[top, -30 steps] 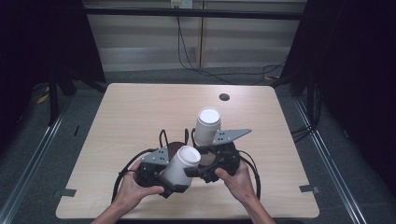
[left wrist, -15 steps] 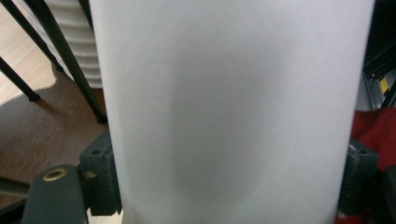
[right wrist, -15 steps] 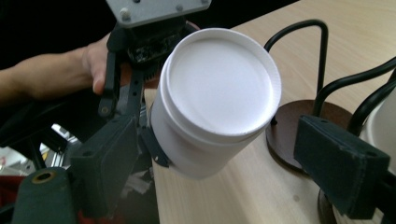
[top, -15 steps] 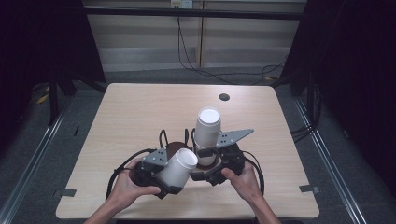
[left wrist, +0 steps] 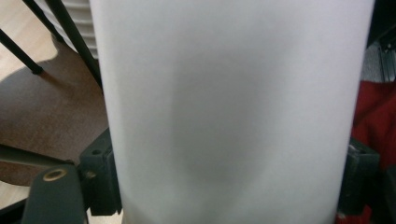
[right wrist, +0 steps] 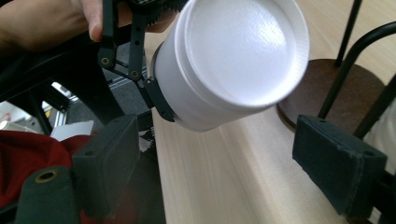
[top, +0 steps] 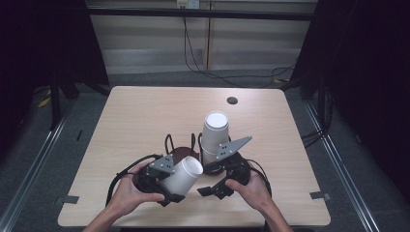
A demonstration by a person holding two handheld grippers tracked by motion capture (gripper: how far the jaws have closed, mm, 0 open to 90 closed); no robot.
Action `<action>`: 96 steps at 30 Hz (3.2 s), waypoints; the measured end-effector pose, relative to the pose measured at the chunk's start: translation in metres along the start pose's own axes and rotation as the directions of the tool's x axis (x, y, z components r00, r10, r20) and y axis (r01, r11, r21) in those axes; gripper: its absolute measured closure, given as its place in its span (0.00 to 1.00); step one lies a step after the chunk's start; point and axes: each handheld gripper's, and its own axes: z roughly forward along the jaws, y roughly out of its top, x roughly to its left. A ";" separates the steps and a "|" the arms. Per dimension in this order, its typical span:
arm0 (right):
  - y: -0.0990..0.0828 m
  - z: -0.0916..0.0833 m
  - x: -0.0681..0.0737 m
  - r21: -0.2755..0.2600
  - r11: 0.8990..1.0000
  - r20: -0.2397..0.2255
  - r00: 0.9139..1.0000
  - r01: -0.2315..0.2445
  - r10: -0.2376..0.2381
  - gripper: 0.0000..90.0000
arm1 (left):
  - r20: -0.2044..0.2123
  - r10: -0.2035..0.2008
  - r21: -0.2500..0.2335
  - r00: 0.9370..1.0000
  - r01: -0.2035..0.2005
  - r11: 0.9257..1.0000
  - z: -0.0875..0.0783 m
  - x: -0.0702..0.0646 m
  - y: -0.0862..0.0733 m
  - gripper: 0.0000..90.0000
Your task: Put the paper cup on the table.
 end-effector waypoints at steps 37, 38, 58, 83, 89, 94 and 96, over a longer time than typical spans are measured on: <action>0.008 0.007 -0.010 0.249 0.965 -0.036 0.997 0.077 -0.071 0.18 | -0.001 0.106 0.279 0.994 -0.102 0.955 0.007 -0.002 0.031 0.20; 0.007 0.008 -0.010 0.257 0.963 -0.041 0.997 0.076 -0.068 0.17 | 0.003 0.112 0.290 0.994 -0.108 0.951 0.007 -0.002 0.031 0.20; 0.007 0.034 -0.004 0.388 0.915 -0.079 0.993 0.107 -0.082 0.19 | 0.049 0.181 0.365 0.982 -0.187 0.912 0.021 -0.021 0.032 0.20; 0.009 0.043 0.002 0.379 0.914 -0.150 0.984 0.143 -0.091 0.22 | 0.087 0.230 0.382 0.969 -0.246 0.891 0.030 -0.030 0.036 0.19; 0.010 0.045 0.004 0.378 0.915 -0.157 0.984 0.142 -0.088 0.25 | 0.114 0.236 0.368 0.965 -0.262 0.892 0.030 -0.031 0.034 0.18; 0.010 0.046 0.003 0.373 0.916 -0.151 0.984 0.145 -0.094 0.26 | 0.110 0.251 0.363 0.962 -0.274 0.891 0.031 -0.029 0.034 0.18; 0.010 0.044 0.003 0.378 0.916 -0.143 0.986 0.131 -0.082 0.26 | 0.106 0.255 0.345 0.961 -0.276 0.897 0.030 -0.027 0.033 0.17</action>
